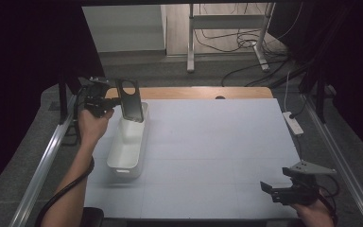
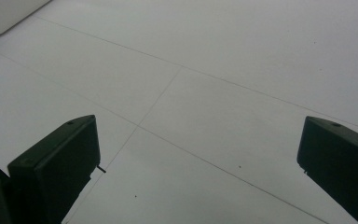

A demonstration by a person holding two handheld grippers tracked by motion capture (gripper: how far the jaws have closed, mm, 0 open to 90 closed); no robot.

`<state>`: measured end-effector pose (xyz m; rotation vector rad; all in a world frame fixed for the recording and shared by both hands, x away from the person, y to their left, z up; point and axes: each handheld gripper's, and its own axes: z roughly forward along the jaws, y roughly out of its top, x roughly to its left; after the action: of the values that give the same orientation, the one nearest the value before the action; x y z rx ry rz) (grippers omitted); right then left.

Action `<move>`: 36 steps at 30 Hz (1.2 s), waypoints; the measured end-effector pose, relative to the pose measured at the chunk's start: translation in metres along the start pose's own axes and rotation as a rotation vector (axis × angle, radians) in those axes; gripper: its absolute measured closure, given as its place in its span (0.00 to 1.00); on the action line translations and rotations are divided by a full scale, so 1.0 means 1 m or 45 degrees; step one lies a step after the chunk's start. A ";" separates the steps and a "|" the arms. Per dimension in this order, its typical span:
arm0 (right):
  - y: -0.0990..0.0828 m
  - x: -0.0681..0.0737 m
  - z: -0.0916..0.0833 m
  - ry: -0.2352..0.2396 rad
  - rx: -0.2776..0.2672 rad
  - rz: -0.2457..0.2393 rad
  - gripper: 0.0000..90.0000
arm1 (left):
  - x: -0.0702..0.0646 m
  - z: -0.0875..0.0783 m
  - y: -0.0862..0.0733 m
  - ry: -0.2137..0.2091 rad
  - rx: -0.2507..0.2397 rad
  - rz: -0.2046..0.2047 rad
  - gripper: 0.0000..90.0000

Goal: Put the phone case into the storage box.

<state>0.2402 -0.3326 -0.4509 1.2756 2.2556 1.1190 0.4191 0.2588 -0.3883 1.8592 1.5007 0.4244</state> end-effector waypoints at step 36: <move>0.001 0.003 0.003 0.027 0.037 -0.050 0.04 | 0.008 0.046 0.007 0.100 0.029 -0.041 0.98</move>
<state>0.2409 -0.3286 -0.4520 1.2304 2.3103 1.0941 0.4562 0.2513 -0.4170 1.8525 1.5911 0.4718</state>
